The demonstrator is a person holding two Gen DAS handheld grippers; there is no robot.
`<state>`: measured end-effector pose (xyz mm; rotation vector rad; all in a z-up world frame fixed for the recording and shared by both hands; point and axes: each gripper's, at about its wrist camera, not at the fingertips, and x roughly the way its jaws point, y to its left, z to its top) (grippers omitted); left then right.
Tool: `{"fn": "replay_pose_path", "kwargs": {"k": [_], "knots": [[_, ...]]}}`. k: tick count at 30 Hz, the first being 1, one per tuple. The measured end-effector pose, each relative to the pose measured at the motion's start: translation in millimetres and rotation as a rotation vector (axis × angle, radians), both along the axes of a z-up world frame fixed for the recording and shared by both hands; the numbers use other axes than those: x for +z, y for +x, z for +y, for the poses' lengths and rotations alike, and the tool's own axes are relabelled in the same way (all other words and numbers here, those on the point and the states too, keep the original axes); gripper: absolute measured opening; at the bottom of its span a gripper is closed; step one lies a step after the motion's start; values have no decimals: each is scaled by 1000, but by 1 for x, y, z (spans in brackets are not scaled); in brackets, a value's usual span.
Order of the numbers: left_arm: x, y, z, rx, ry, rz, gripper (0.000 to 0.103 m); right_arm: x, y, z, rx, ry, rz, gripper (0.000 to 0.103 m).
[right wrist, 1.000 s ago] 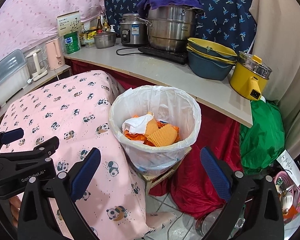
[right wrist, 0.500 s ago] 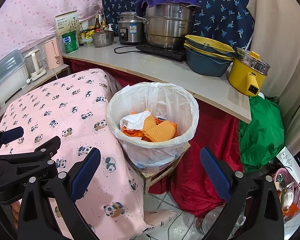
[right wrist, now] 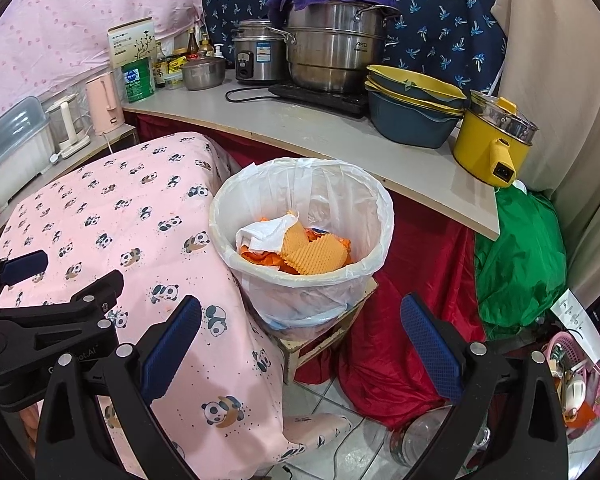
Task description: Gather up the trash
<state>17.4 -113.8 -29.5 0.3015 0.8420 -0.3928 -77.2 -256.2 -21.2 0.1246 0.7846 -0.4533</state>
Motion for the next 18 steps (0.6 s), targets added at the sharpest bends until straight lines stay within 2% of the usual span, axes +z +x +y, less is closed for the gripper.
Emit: {"fn": "replay_pose_path", "kwargs": {"k": [18], "knots": [[-3,-1,0,-3,-4,2,89,-2,-2,-1,-5,-1,5,96]]}}
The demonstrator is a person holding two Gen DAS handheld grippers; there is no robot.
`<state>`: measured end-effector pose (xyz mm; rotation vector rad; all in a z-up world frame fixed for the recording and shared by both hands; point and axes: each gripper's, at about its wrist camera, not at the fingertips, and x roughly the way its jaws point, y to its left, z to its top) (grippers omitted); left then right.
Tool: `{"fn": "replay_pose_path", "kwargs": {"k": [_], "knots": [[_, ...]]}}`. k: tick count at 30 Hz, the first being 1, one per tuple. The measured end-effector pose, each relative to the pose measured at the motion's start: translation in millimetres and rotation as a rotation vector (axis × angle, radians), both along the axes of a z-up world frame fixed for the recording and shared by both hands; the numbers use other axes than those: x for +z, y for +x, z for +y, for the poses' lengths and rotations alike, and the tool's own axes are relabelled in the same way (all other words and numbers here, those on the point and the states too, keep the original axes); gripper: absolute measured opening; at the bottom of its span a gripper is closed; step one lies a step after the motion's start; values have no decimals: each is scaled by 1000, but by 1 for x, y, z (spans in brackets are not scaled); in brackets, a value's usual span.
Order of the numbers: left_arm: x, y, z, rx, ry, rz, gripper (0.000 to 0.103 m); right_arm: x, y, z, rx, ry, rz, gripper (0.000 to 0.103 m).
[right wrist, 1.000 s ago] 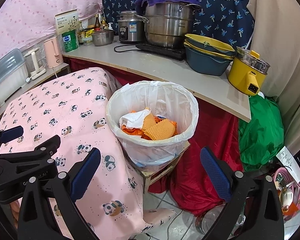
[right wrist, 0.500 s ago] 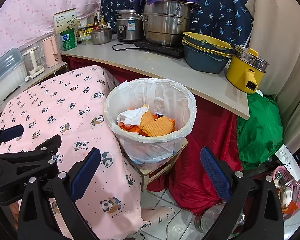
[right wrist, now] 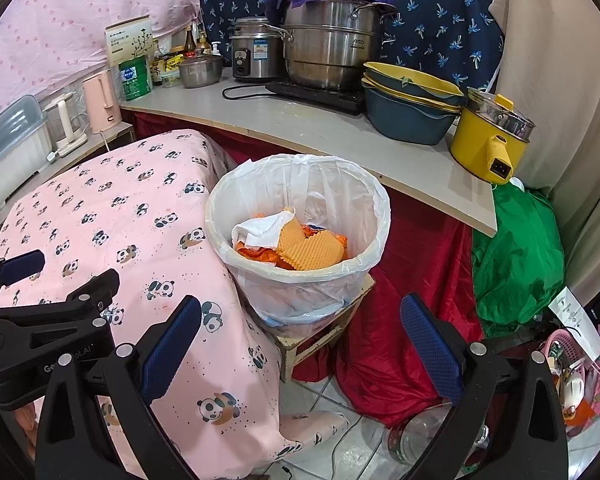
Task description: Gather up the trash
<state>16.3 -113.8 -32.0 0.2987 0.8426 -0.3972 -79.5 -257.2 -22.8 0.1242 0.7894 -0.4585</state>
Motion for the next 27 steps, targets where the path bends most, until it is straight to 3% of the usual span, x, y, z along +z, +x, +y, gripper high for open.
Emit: {"fn": "replay_pose_path", "kwargs": {"k": [27], "knots": [[-3,0,3,-3,5,8,89,-1,-2,0,1,0,3,96]]}}
